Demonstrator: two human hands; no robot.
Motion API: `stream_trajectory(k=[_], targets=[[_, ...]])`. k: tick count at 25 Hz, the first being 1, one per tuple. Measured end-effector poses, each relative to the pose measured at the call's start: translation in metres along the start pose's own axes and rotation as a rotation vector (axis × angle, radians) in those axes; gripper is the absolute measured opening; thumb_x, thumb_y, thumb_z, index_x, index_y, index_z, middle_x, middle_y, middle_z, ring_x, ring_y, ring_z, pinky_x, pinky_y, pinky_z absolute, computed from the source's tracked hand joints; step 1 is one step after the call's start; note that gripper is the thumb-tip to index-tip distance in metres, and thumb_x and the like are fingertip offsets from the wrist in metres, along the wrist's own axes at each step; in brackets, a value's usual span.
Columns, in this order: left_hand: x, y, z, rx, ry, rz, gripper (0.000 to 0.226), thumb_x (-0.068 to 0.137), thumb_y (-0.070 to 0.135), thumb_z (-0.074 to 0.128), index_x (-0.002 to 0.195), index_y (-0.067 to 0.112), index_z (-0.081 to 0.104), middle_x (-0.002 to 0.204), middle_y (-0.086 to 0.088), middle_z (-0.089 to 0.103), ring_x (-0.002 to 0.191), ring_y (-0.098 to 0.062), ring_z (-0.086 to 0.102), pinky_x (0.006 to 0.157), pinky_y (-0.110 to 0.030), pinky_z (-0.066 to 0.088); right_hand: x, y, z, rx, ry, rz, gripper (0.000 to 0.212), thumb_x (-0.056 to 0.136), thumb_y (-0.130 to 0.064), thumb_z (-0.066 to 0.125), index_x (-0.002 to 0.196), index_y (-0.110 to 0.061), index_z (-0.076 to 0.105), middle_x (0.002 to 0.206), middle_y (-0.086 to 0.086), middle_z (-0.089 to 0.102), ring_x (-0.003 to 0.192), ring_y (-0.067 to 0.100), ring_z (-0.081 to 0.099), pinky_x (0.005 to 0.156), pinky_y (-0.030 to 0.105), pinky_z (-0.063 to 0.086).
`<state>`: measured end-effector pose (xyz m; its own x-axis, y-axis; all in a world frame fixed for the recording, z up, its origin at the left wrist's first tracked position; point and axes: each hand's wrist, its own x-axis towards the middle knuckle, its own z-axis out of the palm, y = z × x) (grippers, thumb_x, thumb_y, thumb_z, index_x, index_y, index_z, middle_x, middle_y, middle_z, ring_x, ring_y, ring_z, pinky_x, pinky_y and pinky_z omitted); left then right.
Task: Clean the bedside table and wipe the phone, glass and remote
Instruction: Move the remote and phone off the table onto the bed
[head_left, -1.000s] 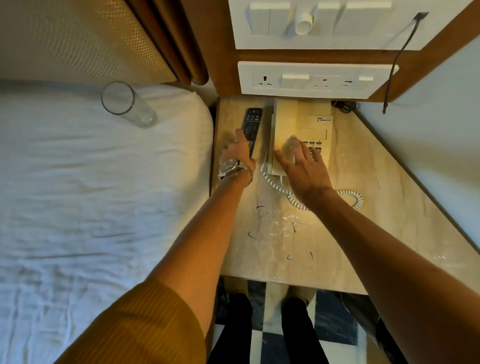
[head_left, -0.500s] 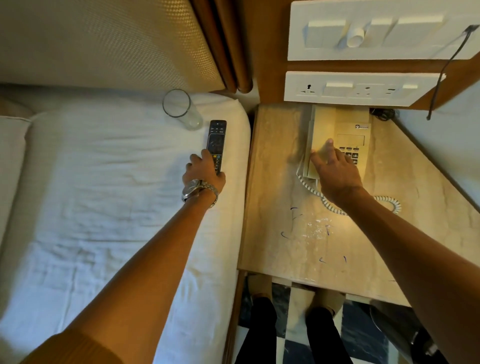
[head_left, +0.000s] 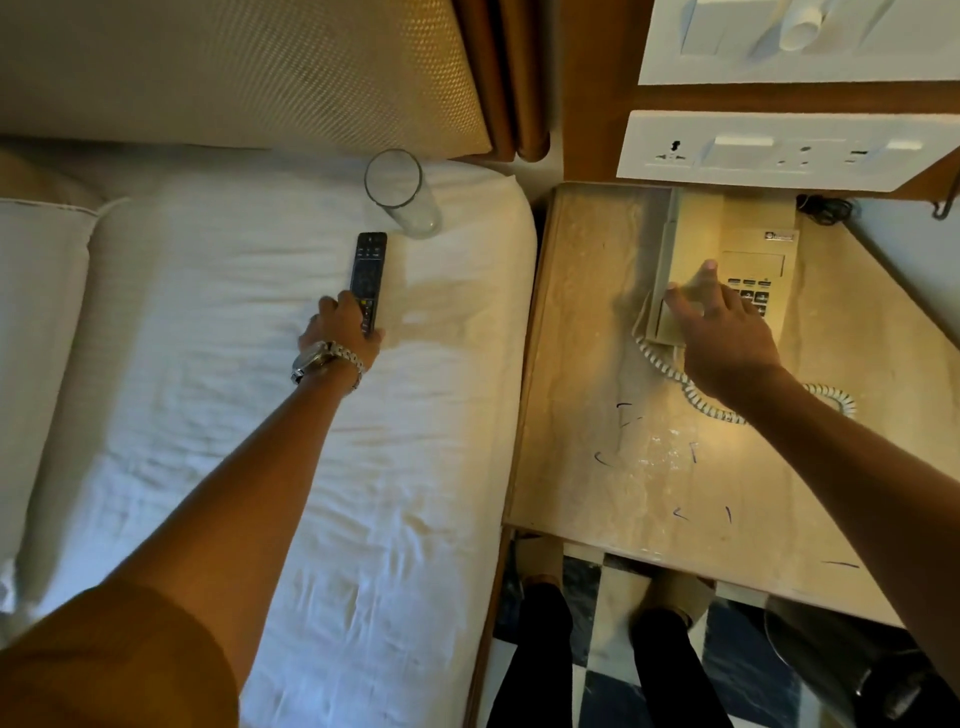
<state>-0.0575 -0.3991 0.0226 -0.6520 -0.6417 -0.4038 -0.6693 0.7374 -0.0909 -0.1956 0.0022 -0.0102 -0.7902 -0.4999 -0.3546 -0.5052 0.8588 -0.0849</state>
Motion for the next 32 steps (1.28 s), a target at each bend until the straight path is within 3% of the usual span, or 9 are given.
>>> stream_trajectory(k=[4,9,11,15,17,20,22,25,32], targets=[[-0.01,0.037,0.007,0.102,0.165,0.044,0.06,0.091,0.042,0.069,0.132,0.002,0.049,0.136,-0.023,0.044,0.123,-0.04,0.045,0.09,-0.052,0.052,0.003,0.013,-0.004,0.133,0.063,0.028,0.06,0.095,-0.011,0.056,0.152,-0.016,0.037,0.16,0.022,0.026,0.138,0.046,0.041,0.111,0.058,0.043],[-0.05,0.15,0.038,-0.175,0.182,0.52,0.024,0.096,0.024,0.058,0.112,0.007,0.059,0.115,-0.015,0.059,0.107,-0.032,0.054,0.085,-0.04,0.046,0.013,0.055,0.011,0.427,0.094,0.286,0.062,0.101,-0.042,0.055,0.153,-0.019,0.03,0.159,0.023,0.026,0.144,0.047,0.026,0.11,0.063,0.036],[-0.055,0.213,0.044,-0.338,0.08,0.566,0.033,0.096,0.032,0.06,0.118,0.008,0.057,0.12,-0.014,0.06,0.111,-0.033,0.055,0.088,-0.042,0.048,0.022,0.071,0.017,0.618,0.021,0.459,0.074,0.094,-0.043,0.066,0.152,-0.021,0.026,0.161,0.024,0.018,0.147,0.049,0.02,0.115,0.063,0.031],[-0.053,0.313,0.044,-0.664,-0.534,0.235,0.097,0.084,0.078,0.053,0.154,0.015,0.027,0.158,-0.016,0.037,0.138,-0.039,0.043,0.101,-0.052,0.045,0.032,0.077,0.019,1.014,0.086,0.595,0.078,0.089,-0.028,0.077,0.147,-0.021,0.025,0.144,0.018,0.045,0.131,0.038,0.049,0.107,0.052,0.049],[-0.049,0.332,0.048,-0.697,-0.657,0.141,0.113,0.076,0.084,0.058,0.159,0.019,0.017,0.165,-0.014,0.026,0.145,-0.042,0.035,0.106,-0.057,0.041,0.036,0.076,0.016,1.175,0.073,0.674,0.08,0.09,-0.018,0.075,0.15,-0.021,0.022,0.142,0.015,0.05,0.128,0.033,0.054,0.096,0.039,0.052],[-0.041,0.322,0.059,-0.707,-0.731,0.101,0.126,0.066,0.074,0.077,0.16,0.018,0.014,0.166,-0.014,0.025,0.147,-0.041,0.034,0.112,-0.057,0.041,0.037,0.092,0.007,1.259,-0.156,0.768,0.058,0.084,-0.008,0.079,0.134,-0.009,0.05,0.129,0.015,0.064,0.114,0.032,0.064,0.081,0.039,0.055],[-0.044,0.297,0.063,-0.723,-0.839,0.096,0.131,0.058,0.073,0.083,0.158,0.017,0.021,0.163,-0.014,0.032,0.145,-0.038,0.039,0.112,-0.055,0.041,0.027,0.1,0.004,1.311,-0.37,0.726,0.039,0.078,-0.001,0.08,0.113,-0.006,0.062,0.115,0.014,0.071,0.114,0.034,0.067,0.091,0.047,0.058],[-0.045,0.244,0.05,-0.746,-0.949,0.13,0.138,0.044,0.074,0.087,0.157,0.02,0.027,0.158,-0.01,0.042,0.141,-0.032,0.044,0.114,-0.057,0.038,0.019,0.077,0.0,1.454,-0.585,0.649,0.048,0.07,0.005,0.079,0.115,-0.003,0.062,0.116,0.015,0.073,0.12,0.035,0.065,0.099,0.049,0.054],[-0.04,0.03,0.017,-0.975,-0.821,0.209,0.116,0.054,0.043,0.098,0.149,0.037,0.033,0.14,0.005,0.06,0.124,-0.022,0.062,0.098,-0.057,0.055,0.015,-0.1,-0.024,1.376,-0.712,0.199,0.072,0.072,0.005,0.085,0.134,-0.013,0.055,0.124,0.01,0.071,0.114,0.028,0.069,0.078,0.038,0.063]])
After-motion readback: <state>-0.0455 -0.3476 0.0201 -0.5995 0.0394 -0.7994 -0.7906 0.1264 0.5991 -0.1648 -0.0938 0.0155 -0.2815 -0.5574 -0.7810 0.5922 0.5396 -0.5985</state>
